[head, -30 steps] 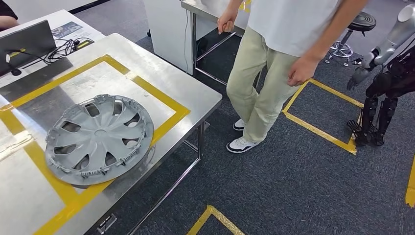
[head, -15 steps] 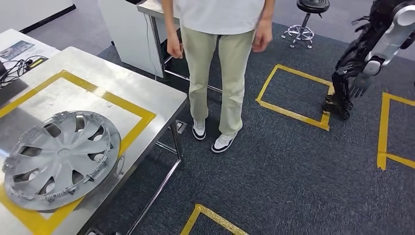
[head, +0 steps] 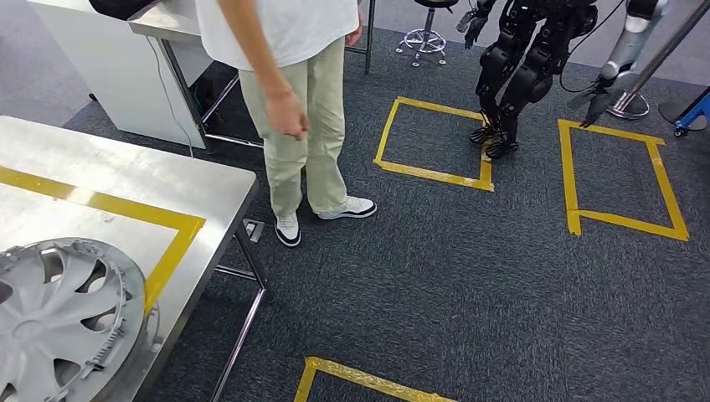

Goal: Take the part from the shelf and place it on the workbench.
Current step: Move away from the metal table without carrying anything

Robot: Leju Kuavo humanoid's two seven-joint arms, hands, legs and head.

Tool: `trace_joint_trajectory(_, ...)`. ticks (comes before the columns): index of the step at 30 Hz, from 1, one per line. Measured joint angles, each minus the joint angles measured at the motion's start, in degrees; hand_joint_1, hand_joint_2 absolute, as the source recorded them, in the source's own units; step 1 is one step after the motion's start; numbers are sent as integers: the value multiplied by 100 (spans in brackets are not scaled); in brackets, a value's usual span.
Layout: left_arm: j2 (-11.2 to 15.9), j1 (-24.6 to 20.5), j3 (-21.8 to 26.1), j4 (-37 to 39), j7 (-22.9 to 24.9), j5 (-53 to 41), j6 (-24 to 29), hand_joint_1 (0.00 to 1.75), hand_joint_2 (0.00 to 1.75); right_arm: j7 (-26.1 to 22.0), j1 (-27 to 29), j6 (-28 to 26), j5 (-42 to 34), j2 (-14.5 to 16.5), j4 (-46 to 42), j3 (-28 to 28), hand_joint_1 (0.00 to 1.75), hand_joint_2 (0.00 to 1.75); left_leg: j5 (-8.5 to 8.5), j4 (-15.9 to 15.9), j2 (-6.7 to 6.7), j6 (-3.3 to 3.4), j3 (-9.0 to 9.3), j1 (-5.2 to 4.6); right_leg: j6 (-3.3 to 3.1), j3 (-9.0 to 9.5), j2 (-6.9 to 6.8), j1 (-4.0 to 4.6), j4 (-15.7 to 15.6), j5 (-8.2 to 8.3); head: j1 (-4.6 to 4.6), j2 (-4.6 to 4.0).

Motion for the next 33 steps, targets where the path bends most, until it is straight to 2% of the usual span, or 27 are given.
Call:
trace_joint_trajectory(1,-4,0,-7,-2,-36,-72,-14,0,0,34,-4,1,8,-1,0,9,0,0,-9,-2,87,21,4,-13,20,-198,-177,1,391,-199,42,0)
trace_joint_trajectory(2,-12,2,-16,-4,-75,-143,-26,0,0,40,-8,5,5,-8,-1,16,0,0,-19,0,175,33,4,-25,36,-407,-267,-7,791,-379,72,0)
trace_joint_trajectory(3,-19,5,-31,-4,-114,-212,-37,0,0,12,-10,-11,-1,-18,-1,20,0,0,-32,3,270,38,6,-35,48,-573,-306,-15,1105,-488,88,0)
trace_joint_trajectory(4,-26,7,-57,-4,-161,-288,-50,0,0,-40,-8,-56,-7,-28,-2,22,0,0,-45,6,360,40,9,-43,52,-638,-318,-20,1221,-482,99,0)
trace_joint_trajectory(5,-33,5,-91,-5,-217,-375,-69,0,0,-108,-2,-123,-9,-36,-1,24,0,0,-58,10,439,37,16,-49,47,-587,-328,-21,1113,-375,109,0)
trace_joint_trajectory(6,-44,-1,-130,-8,-271,-462,-92,0,0,-205,7,-213,-4,-43,-1,27,0,0,-73,11,513,31,31,-53,29,-414,-370,-16,781,-184,126,0)
trace_joint_trajectory(8,-74,-24,-207,-16,-365,-604,-146,0,0,-430,12,-339,27,-54,-1,39,0,0,-108,10,630,0,78,-69,-45,47,-617,26,-81,162,155,0)
trace_joint_trajectory(10,-100,-49,-278,-21,-402,-663,-184,0,0,-689,-5,-364,66,-62,-2,58,0,0,-149,2,733,-62,132,-79,-118,264,-766,75,-501,268,165,0)
trace_joint_trajectory(12,-118,-65,-319,-28,-328,-576,-146,0,0,-962,-18,-327,101,-77,-2,76,0,0,-187,-13,826,-132,176,-77,-170,310,-636,82,-546,281,164,0)
trace_joint_trajectory(13,-121,-68,-325,-30,-221,-477,-100,0,0,-1106,-15,-300,111,-86,-3,84,0,0,-232,19,781,-160,184,-72,-197,353,-572,67,-584,300,150,0)
trace_joint_trajectory(14,-117,-68,-325,-30,-74,-381,-54,0,0,-1246,-14,-273,95,-99,-3,94,0,0,-323,149,663,-180,140,-70,-230,408,-504,52,-622,326,124,0)
trace_joint_trajectory(16,-97,-58,-326,-25,367,-274,68,0,0,-1472,-27,-193,-70,-118,-4,109,0,0,-663,808,329,-196,-160,-60,-283,455,-375,33,-660,350,42,0)
trace_joint_trajectory(17,-100,-50,-332,-23,582,-273,149,0,0,-1543,-39,-134,-215,-130,-4,110,0,0,-831,1226,229,-196,-377,-59,-299,458,-294,39,-657,350,10,0)
trace_joint_trajectory(18,-113,-40,-341,-22,763,-283,243,0,0,-1589,-49,-66,-364,-143,-4,103,0,0,-922,1543,186,-194,-559,-57,-305,455,-211,43,-653,343,-15,0)
trace_joint_trajectory(19,-134,-30,-351,-22,880,-294,331,0,0,-1605,-50,2,-490,-159,-4,90,0,0,-897,1661,171,-189,-650,-57,-302,456,-125,47,-648,337,-31,0)
trace_joint_trajectory(20,-157,-22,-359,-22,954,-301,401,0,0,-1590,-48,58,-584,-184,-4,75,0,0,-762,1565,158,-180,-641,-56,-293,462,-40,48,-639,328,-46,0)
trace_joint_trajectory(21,-175,-20,-367,-22,1005,-297,449,0,0,-1536,-47,95,-636,-215,-4,62,0,0,-540,1264,131,-167,-532,-52,-278,470,44,47,-625,317,-63,0)
trace_joint_trajectory(22,-187,-21,-373,-22,1050,-284,476,0,0,-1449,-47,110,-663,-250,-4,54,0,0,-316,868,51,-153,-375,-43,-256,472,123,42,-603,300,-81,0)
trace_joint_trajectory(23,-195,-23,-378,-22,1092,-261,485,0,0,-1328,-48,102,-672,-292,-3,51,0,0,-175,511,-107,-147,-227,-25,-227,460,194,44,-571,279,-96,0)
trace_joint_trajectory(25,-215,-32,-384,-23,1173,-199,457,0,0,-1025,-60,56,-727,-389,-2,43,0,0,-99,142,-353,-132,-38,-12,-154,399,320,21,-514,257,-95,0)
trace_joint_trajectory(26,-227,-37,-386,-23,1210,-170,429,0,0,-869,-61,33,-794,-442,-2,28,0,0,-129,130,-387,-118,-13,-20,-110,354,385,4,-504,262,-91,0)
trace_joint_trajectory(27,-240,-44,-386,-23,1242,-148,399,0,0,-736,-60,20,-880,-492,-2,4,0,0,-126,127,-321,-90,7,-30,-67,308,456,-17,-507,273,-84,0)
trace_joint_trajectory(28,-249,-46,-387,-22,1270,-132,376,0,0,-636,-53,18,-962,-536,-1,-26,0,0,-120,110,-245,-57,18,-32,-31,273,461,-26,-492,269,-81,0)
trace_joint_trajectory(29,-260,-49,-387,-22,1286,-124,358,0,0,-575,-47,16,-1025,-574,-1,-56,0,0,-118,93,-166,-15,34,-30,-3,215,367,-19,-419,229,-67,0)
trace_joint_trajectory(30,-272,-51,-387,-22,1299,-123,345,0,0,-543,-50,17,-1068,-603,-1,-83,0,0,-117,73,-81,22,48,-31,18,110,196,-7,-226,126,-25,0)
trace_joint_trajectory(32,-291,-46,-388,-22,1290,-130,288,0,0,-525,-65,18,-1134,-643,-1,-125,0,0,-134,63,101,79,56,-64,47,-249,-181,8,479,-200,65,0)
trace_joint_trajectory(33,-296,-39,-390,-21,1267,-137,240,0,0,-534,-72,20,-1166,-655,-2,-147,0,0,-144,64,197,97,57,-85,56,-454,-264,5,865,-345,96,0)
